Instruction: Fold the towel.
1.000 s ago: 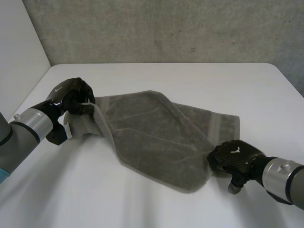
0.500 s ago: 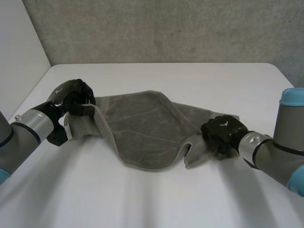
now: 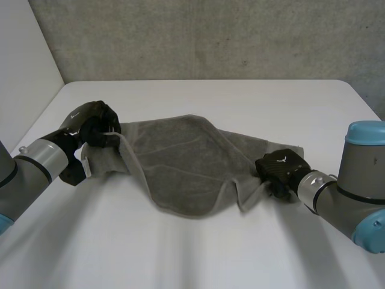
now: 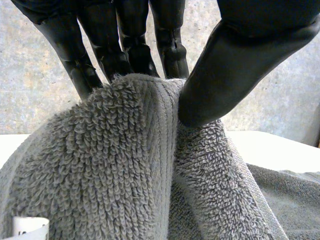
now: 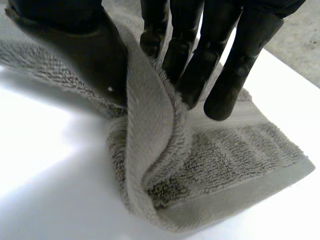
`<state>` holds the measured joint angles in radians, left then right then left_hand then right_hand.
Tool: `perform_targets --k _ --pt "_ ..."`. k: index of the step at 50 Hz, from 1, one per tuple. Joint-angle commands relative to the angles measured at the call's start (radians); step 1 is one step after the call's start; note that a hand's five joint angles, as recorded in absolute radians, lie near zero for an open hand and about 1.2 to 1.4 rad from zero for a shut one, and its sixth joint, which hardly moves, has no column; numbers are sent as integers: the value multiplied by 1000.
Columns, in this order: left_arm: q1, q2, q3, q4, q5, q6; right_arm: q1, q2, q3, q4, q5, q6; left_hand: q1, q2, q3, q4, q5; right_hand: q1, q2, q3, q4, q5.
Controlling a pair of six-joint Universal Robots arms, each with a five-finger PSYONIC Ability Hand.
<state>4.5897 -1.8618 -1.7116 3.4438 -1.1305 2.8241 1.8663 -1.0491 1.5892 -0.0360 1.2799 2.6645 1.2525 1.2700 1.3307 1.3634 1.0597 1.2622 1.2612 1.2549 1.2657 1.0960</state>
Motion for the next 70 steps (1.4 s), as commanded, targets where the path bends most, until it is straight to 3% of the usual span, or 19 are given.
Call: perform_targets --k 1,8,14,19,23,29,33,37,38,41,48,50,53,55,59,66,70 --pt "0 4 -5 0 0 0 -10 -83 -11 -1 -11 121 144 126 66 33 162 134 135 141 131 126" --pt "0 15 -5 0 2 2 -19 -147 -26 -1 -22 235 144 126 66 33 162 134 135 141 131 126" --pt "3 46 10 -12 2 5 -140 -236 -72 60 -82 313 144 126 66 33 162 134 135 141 131 126" --pt "17 170 21 -17 11 0 -206 -377 -135 178 -177 330 144 126 66 33 162 134 135 141 131 126" --pt "35 280 59 -43 70 -11 -266 -471 -218 206 -208 420 144 126 66 33 162 134 135 141 131 126" --pt "95 326 113 -113 104 -12 -283 -471 -301 219 -220 480 144 126 66 33 162 134 135 141 131 126" --pt "92 297 127 -124 106 -12 -276 -347 -360 258 -223 468 144 126 66 33 162 134 135 141 131 126" --pt "87 144 156 -124 104 -5 -259 -232 -437 321 -209 394 144 126 66 33 162 134 135 141 131 126" --pt "87 144 156 -124 104 -5 -243 -169 -483 367 -205 337 144 126 66 33 162 134 135 141 131 126" --pt "68 -55 285 -133 101 2 -170 25 -663 450 -172 217 144 126 66 33 162 134 135 141 131 126" --pt "8 -224 561 -130 87 0 -105 209 -946 450 -103 264 144 126 66 33 162 134 135 141 131 126" --pt "2 -254 656 -129 81 0 -87 285 -1130 429 -85 300 144 126 66 33 162 134 135 141 131 126" --pt "-6 -298 846 -129 29 0 -72 317 -1238 415 -76 319 144 126 66 33 162 134 135 141 131 126" --pt "-12 -321 1034 -126 -43 -3 -55 359 -1452 384 -47 359 144 126 66 33 162 134 135 141 131 126" --pt "-18 -324 1169 -120 -81 -2 -56 373 -1617 320 2 417 144 126 66 33 162 134 135 141 131 126" --pt "-31 -306 1162 -29 -94 -5 -58 354 -1543 327 -2 416 144 126 66 33 162 134 135 141 131 126" --pt "-34 -290 976 -21 -86 1 -61 350 -1407 419 -25 381 144 126 66 33 162 134 135 141 131 126"
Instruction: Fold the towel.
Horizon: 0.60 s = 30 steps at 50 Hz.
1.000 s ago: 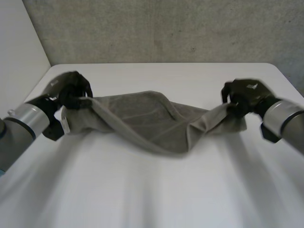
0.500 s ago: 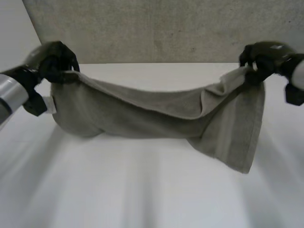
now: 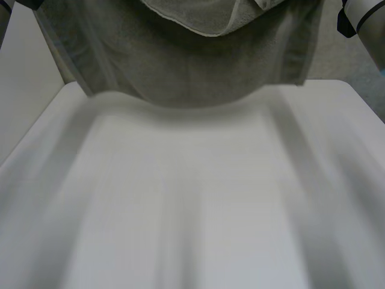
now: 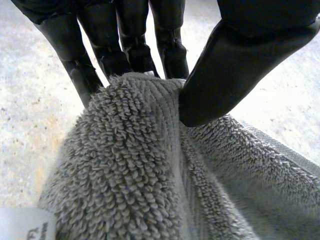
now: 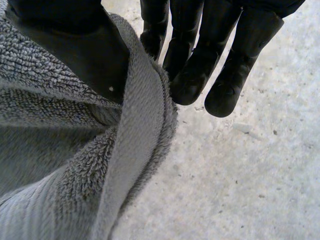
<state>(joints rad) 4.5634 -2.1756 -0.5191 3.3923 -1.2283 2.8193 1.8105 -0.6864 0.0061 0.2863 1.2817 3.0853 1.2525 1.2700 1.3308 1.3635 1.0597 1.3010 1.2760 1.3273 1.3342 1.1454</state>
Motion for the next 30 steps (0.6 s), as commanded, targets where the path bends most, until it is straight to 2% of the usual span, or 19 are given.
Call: perform_targets --k 1,3,6,8,9,11,17,23,25,28,30 --pt "-7 23 -217 30 12 6 -5 -13 176 97 -27 -40 144 126 65 33 162 95 120 69 62 76" --pt "-4 40 -376 39 15 9 -10 -10 291 149 -76 -120 144 126 65 33 162 95 120 69 62 76" --pt "-3 45 -457 44 15 9 -11 -10 362 175 -116 -171 144 126 65 33 162 95 120 69 62 76" --pt "2 51 -611 59 16 11 -22 -12 510 209 -185 -278 144 126 65 33 162 95 120 69 62 76" --pt "2 51 -611 59 16 11 -22 -12 511 209 -185 -278 144 126 65 33 162 95 120 69 62 76" --pt "8 66 -749 73 16 11 -42 -15 650 212 -215 -358 144 126 65 33 162 95 120 69 62 76" --pt "16 89 -903 84 18 11 -86 -21 793 195 -223 -407 144 126 65 33 162 95 120 69 62 76" --pt "17 120 -1018 107 58 9 -134 -41 893 129 -223 -401 144 126 65 33 162 95 120 69 62 76" --pt "17 123 -1036 116 67 9 -148 -65 940 78 -219 -396 144 126 65 33 162 -105 -80 -132 -139 -124" --pt "12 128 -1056 136 73 9 -149 -78 968 47 -216 -392 144 126 65 33 162 -144 -119 -171 -178 -163" --pt "6 129 -1064 148 73 9 -148 -113 1043 -14 -217 -378 144 126 65 33 162 -445 -420 -471 -478 -464"
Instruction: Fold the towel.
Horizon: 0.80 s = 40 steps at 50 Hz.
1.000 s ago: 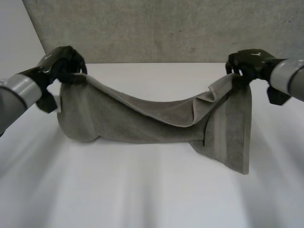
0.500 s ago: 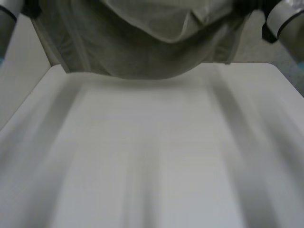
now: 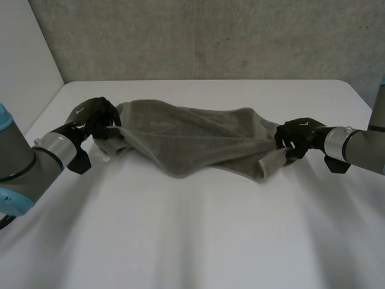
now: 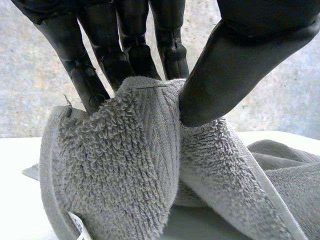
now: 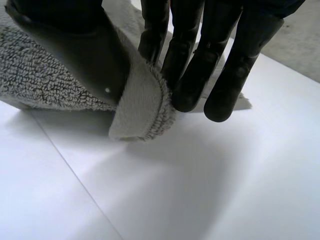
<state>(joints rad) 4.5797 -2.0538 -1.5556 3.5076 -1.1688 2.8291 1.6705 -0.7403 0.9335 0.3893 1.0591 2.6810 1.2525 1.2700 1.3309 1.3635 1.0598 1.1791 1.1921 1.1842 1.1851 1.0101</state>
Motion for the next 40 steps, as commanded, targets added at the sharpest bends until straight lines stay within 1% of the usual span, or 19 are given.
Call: perform_targets --k 1,2,3,6,7,8,9,11,17,19,20,22,30,40 --pt "-10 7 -27 33 14 0 -8 -59 116 -118 6 27 144 126 65 33 162 -325 -338 -330 -331 -330" --pt "-11 10 -29 33 12 0 -3 -82 160 -148 2 30 144 126 65 33 162 -494 -507 -499 -500 -499" --pt "-12 10 -29 33 12 0 1 -108 204 -180 -1 30 144 126 65 33 162 -594 -607 -599 -600 -600" --pt "-8 18 -34 33 12 0 5 -136 248 -216 -2 30 144 126 65 33 162 -648 -661 -653 -654 -653" --pt "-4 20 -37 33 14 0 8 -161 292 -251 -4 27 144 126 65 33 162 -671 -684 -676 -677 -677" --pt "-1 20 -40 34 14 -2 15 -189 338 -286 -5 17 144 126 65 33 162 -671 -684 -676 -677 -677" --pt "-1 20 -40 34 14 -2 15 -189 338 -287 -5 17 144 126 65 33 162 -671 -684 -676 -677 -677" --pt "1 20 -43 34 14 -2 38 -241 425 -351 -7 13 144 126 65 33 162 -671 -684 -676 -677 -677" --pt "2 24 -47 33 14 -2 63 -306 528 -440 -11 -10 144 126 65 33 162 -651 -664 -656 -657 -656" --pt "4 26 -50 33 14 -2 67 -336 582 -480 -11 -62 144 126 65 33 162 -633 -646 -638 -639 -639" --pt "4 26 -50 33 14 -2 68 -337 582 -480 -11 -62 144 126 65 33 162 -633 -646 -638 -639 -639" --pt "4 26 -50 34 15 -2 66 -359 625 -501 -10 -127 144 126 65 33 162 -610 -623 -615 -616 -615" --pt "11 26 -52 36 15 -2 66 -350 689 -506 -8 -276 144 126 65 33 162 -554 -567 -559 -560 -560" --pt "15 26 -54 36 17 -13 64 -332 713 -509 -17 -354 144 126 65 33 162 -525 -538 -530 -531 -530"
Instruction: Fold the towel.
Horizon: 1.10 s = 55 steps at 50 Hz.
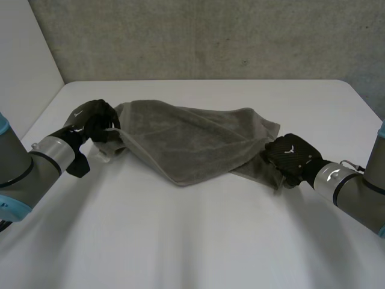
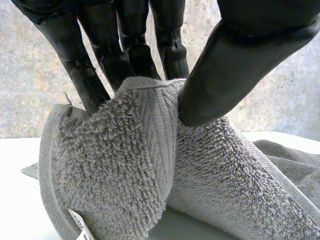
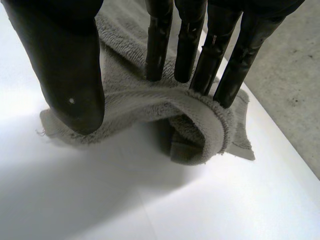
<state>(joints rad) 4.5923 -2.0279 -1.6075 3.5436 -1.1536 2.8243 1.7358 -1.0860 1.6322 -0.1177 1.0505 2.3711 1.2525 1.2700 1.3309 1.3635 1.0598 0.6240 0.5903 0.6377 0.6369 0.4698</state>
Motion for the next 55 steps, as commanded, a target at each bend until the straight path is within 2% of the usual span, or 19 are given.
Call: perform_targets --k 1,11,16,18,19,20,21,23,29,32,34,35,37,40,42,43,45,49,55 --pt "2 0 -2 0 2 -8 1 24 18 -8 -13 -58 144 126 65 33 162 31 64 17 18 10" --pt "2 0 -3 0 2 -8 10 63 55 -53 -14 -213 144 126 65 33 162 89 123 75 76 69" --pt "2 0 -3 0 2 -8 13 63 66 -74 -14 -225 144 126 65 33 162 180 214 167 167 160" --pt "4 0 -3 0 2 -8 14 60 74 -95 -14 -225 144 126 65 33 162 341 374 327 328 320" --pt "2 0 -3 -2 2 -8 14 60 74 -96 -14 -225 144 126 65 33 162 342 375 328 329 321" --pt "2 0 -3 -2 2 -8 16 57 78 -108 -14 -227 144 126 65 33 162 499 532 485 486 478" --pt "2 0 -3 0 2 -8 16 57 78 -108 -14 -227 144 126 65 33 162 500 534 487 487 480" --pt "2 0 -5 0 2 -8 18 48 81 -132 -15 -213 144 126 65 33 162 771 805 757 758 751" --pt "4 1 -9 0 2 -8 16 17 80 -146 -17 -197 144 126 65 33 162 772 806 759 759 752" --pt "4 1 -11 0 2 -8 11 -26 72 -149 -17 -125 144 126 65 33 162 772 806 759 759 752" --pt "4 1 -11 0 2 -8 4 -75 57 -149 -17 13 144 126 65 33 162 772 806 759 759 752" --pt "2 1 -11 0 2 -8 4 -75 57 -149 -17 14 144 126 65 33 162 772 806 759 759 752" --pt "4 1 -11 0 2 -8 -1 -104 28 -152 -3 174 144 126 65 33 162 772 806 759 759 752" --pt "4 3 -11 -2 2 -8 -7 -110 1 -154 9 260 144 126 65 33 162 772 806 759 759 752" --pt "4 8 -12 -2 2 -8 -65 -110 -52 -134 34 432 144 126 65 33 162 772 806 759 759 752" --pt "5 14 -14 -2 2 -8 -65 -110 -52 -134 34 433 144 126 65 33 162 772 806 759 759 752" --pt "7 20 -17 -2 2 -8 -125 -98 -77 -108 62 566 144 126 65 33 162 772 806 759 759 752" --pt "10 29 -22 -2 2 -8 -153 -77 -97 -70 69 620 144 126 65 33 162 772 806 759 759 752" --pt "14 32 -26 -2 2 -8 -156 12 -129 38 71 561 144 126 65 33 162 772 806 759 759 752"
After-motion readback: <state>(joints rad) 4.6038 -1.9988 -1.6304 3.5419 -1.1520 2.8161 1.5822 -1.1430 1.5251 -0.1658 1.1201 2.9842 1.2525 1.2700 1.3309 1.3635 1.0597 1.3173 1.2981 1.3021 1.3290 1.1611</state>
